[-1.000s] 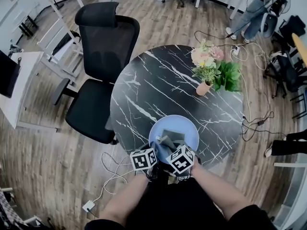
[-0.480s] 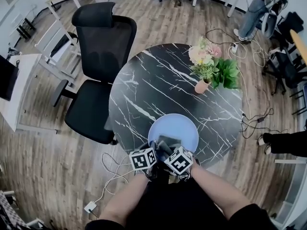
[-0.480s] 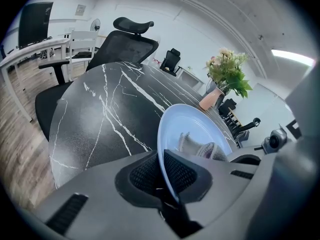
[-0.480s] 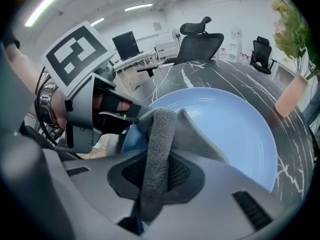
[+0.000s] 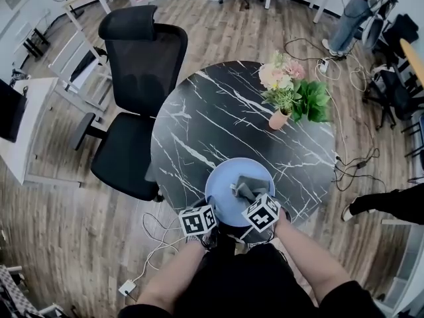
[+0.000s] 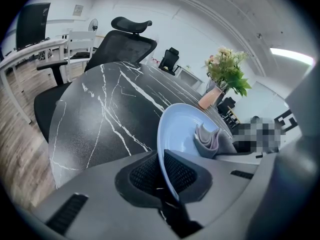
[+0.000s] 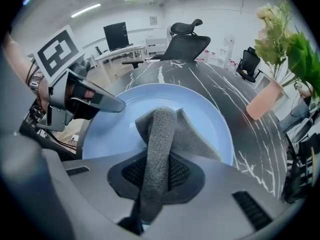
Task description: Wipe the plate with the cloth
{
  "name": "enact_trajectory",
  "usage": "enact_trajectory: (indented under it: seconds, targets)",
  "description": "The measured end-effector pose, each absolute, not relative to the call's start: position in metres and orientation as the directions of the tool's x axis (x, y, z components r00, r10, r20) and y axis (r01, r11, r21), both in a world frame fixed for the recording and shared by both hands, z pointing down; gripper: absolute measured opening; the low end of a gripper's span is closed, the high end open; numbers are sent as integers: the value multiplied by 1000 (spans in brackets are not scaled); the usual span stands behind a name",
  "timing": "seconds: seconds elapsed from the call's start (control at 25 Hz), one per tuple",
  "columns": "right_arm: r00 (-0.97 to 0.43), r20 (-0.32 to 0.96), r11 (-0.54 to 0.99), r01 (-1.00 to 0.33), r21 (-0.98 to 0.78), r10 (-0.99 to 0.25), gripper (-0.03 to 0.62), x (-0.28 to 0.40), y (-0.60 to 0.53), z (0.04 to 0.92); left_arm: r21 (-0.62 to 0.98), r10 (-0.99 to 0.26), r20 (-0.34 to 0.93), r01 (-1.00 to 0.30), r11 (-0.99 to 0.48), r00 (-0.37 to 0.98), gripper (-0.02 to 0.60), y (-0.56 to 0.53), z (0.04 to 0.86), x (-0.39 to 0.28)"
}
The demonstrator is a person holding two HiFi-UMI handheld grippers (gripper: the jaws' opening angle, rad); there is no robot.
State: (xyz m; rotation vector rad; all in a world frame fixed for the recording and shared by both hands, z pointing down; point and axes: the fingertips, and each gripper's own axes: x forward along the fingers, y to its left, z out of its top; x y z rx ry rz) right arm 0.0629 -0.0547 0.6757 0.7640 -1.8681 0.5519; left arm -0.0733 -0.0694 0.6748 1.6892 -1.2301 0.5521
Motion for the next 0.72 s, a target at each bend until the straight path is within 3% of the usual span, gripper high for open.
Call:
enact_trajectory:
  seconds: [0.52, 0.72]
  targets:
    - [-114, 897, 623, -756, 200, -427, 58, 102, -113, 678, 423, -471, 785, -903, -67, 403, 51, -70, 675, -72]
    - [-141, 883, 539, -830, 142, -448, 60, 101, -123, 674, 435, -474, 780, -899, -56, 407, 51, -69, 675, -71]
